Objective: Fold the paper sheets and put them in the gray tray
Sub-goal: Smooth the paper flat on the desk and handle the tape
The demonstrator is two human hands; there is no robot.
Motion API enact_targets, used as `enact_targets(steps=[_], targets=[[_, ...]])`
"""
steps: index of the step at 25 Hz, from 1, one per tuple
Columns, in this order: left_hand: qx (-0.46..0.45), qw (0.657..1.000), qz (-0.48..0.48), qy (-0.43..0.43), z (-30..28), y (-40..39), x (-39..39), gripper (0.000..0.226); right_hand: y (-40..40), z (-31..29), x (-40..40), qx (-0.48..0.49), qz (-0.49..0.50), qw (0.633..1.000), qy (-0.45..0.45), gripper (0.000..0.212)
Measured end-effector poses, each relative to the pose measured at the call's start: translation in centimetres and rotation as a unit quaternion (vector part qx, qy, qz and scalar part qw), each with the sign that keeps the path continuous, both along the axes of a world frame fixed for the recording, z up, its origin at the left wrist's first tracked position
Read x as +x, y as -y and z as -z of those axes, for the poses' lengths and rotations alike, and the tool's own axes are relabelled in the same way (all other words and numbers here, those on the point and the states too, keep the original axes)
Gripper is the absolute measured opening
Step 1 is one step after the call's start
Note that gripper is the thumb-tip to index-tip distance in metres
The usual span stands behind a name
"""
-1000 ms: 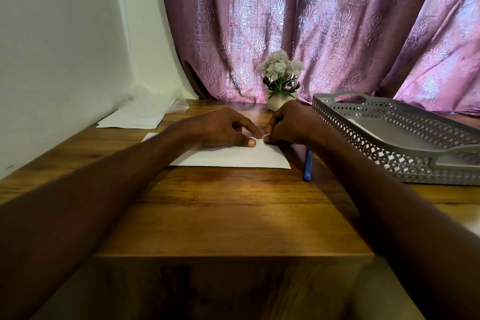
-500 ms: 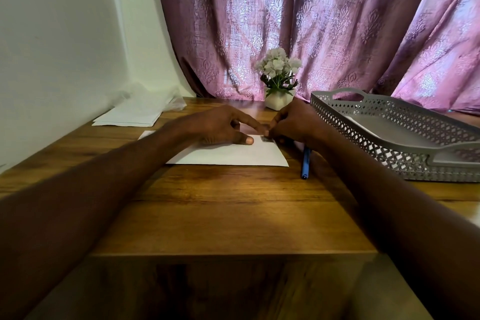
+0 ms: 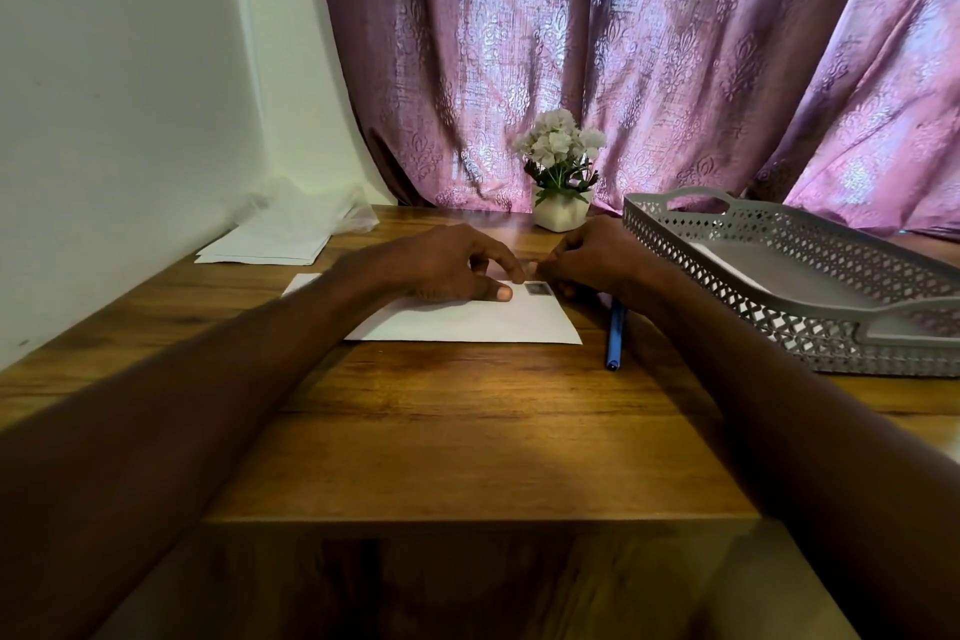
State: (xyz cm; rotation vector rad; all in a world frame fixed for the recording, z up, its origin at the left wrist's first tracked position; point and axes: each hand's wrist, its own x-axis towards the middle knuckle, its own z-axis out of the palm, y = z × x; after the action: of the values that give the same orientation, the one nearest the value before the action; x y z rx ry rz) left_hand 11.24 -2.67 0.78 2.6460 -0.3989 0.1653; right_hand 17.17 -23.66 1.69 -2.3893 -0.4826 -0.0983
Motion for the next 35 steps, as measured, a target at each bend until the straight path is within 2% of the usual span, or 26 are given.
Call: enact_targets(steps=[11,19,25,30,35], targets=[[0.051,0.998,0.011,0.021,-0.1,0.5,-0.3,0.034,-0.5,0.1,-0.5,-0.01,0.023,0.999,0.039,0.011],[0.09,0.996,0.013,0.0,0.1,0.6,0.1,0.04,0.4,0.0,-0.3,0.002,-0.008,1.0,0.001,0.011],[0.01,0.997,-0.01,0.077,0.6,0.4,0.3,0.026,0.2,-0.2,-0.6,-0.007,-0.037,0.999,-0.015,0.012],[0.067,0.993,0.001,0.099,0.6,0.4,0.2,0.034,0.7,-1.2,-0.6,-0.047,-0.082,0.993,-0.073,0.025],[0.078,0.993,0.002,0.086,0.5,0.6,0.1,0.032,0.9,-1.0,-0.2,-0.025,-0.086,0.991,-0.101,0.021]])
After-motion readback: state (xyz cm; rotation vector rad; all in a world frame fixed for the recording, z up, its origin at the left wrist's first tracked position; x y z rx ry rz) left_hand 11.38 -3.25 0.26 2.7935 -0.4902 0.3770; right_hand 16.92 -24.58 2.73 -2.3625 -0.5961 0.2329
